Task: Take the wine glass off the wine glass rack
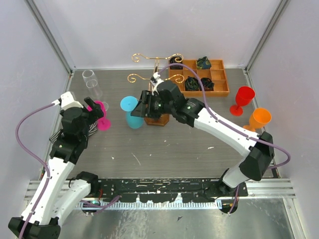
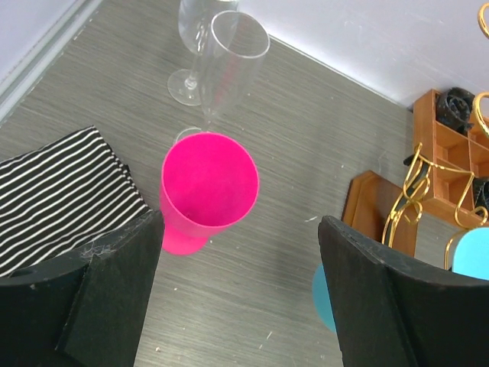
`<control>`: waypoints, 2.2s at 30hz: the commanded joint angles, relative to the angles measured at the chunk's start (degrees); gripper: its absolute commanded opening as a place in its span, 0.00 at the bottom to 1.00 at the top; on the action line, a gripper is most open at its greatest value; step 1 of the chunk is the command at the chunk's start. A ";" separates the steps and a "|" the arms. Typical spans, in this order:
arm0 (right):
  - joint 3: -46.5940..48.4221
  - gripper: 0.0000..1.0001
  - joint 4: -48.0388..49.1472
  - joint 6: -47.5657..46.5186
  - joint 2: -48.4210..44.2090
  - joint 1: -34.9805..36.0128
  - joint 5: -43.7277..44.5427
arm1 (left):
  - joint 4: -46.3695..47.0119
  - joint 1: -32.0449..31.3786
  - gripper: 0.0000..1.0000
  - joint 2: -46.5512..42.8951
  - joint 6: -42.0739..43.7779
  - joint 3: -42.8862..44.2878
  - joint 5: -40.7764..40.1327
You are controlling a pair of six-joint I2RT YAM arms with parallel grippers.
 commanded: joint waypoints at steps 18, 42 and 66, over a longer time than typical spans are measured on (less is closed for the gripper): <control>-2.04 0.41 19.95 10.07 5.75 -5.27 -0.60 | -5.76 -0.14 0.89 -0.94 0.94 6.37 7.22; 4.37 0.01 22.89 15.10 9.77 -8.21 -6.70 | -6.70 -0.08 0.90 0.85 0.26 8.33 9.41; -0.94 0.01 17.09 10.55 -3.06 -10.79 -7.02 | -8.90 -0.08 0.92 3.29 0.25 10.39 10.11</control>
